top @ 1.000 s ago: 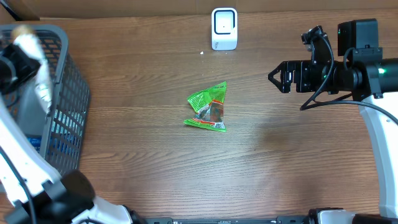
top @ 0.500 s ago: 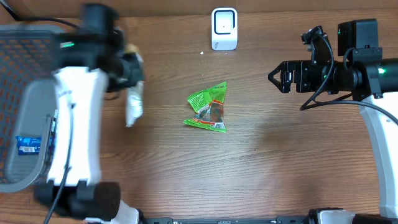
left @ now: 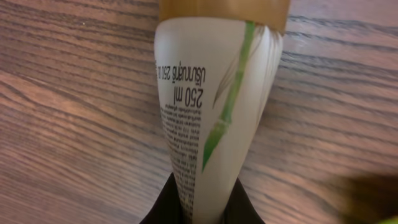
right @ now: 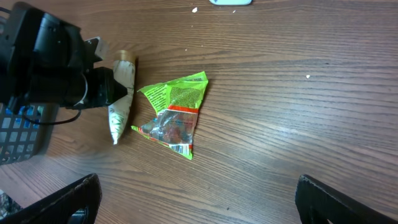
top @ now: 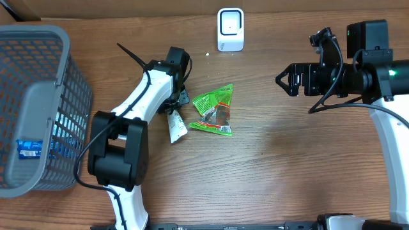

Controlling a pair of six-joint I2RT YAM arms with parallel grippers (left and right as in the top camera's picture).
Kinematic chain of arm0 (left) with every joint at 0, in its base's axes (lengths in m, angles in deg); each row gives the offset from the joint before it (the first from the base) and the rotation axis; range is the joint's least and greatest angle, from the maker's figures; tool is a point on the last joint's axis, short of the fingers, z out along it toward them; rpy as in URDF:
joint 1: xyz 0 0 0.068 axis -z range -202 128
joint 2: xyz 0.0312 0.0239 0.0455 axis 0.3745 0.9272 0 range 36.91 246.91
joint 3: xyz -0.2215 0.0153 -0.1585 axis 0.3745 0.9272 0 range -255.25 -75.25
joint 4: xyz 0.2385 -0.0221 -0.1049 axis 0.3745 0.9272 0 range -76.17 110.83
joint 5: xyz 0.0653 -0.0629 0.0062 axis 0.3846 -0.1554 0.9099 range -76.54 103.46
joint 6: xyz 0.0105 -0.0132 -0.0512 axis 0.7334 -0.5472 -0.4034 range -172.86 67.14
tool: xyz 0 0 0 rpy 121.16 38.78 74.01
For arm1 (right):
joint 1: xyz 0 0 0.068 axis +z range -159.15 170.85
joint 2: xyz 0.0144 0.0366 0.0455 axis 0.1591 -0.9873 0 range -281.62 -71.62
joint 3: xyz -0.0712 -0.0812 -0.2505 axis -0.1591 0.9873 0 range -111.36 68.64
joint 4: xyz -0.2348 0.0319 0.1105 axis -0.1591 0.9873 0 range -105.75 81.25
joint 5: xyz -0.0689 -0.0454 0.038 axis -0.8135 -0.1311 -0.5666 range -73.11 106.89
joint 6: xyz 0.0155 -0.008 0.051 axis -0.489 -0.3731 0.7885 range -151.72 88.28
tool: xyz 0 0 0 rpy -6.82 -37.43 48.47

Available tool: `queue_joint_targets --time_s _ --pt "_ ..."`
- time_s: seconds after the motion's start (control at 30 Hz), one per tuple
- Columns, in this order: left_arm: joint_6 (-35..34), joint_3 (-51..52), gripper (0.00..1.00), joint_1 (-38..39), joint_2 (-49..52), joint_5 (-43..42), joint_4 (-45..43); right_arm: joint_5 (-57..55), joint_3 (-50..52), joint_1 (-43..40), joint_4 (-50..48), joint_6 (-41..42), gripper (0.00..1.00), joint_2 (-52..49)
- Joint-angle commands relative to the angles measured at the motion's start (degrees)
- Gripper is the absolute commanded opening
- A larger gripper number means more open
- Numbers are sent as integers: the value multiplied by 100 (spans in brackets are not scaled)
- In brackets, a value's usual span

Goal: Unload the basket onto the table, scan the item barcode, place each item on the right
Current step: 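Carry the white tube out and set it left of the bag, then reach the left gripper into the basket toward the mint wipes pack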

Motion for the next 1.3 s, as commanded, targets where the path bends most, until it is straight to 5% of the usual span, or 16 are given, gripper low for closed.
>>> queue_joint_targets --time_s 0.0,0.07,0.13,0.43,0.53,0.63,0.83,0.97,1.27 --pt "-70 -15 26 -26 229 225 -28 31 -131 22 -15 17 100 35" --pt "286 -72 57 -31 212 153 0 31 -131 22 -15 17 100 35" --pt "595 -282 66 -52 188 72 219 31 -131 22 -15 17 100 35" --pt "822 -2723 68 -317 -767 50 1838 31 -131 22 72 15 100 35" --pt "887 -3309 84 -555 -1290 66 2100 31 -131 22 114 13 100 35" --pt "901 -3705 89 -1161 -1950 111 2559 31 -131 22 111 -7 100 35" --pt "286 -3716 89 -3250 -2758 625 3477 33 -131 22 107 -7 100 35" --pt "-181 -3401 95 -4594 -2658 603 3338 33 -131 22 90 -4 100 35" --pt "-667 -1506 96 -4874 -1893 350 1637 33 -131 22 162 -2 100 35"
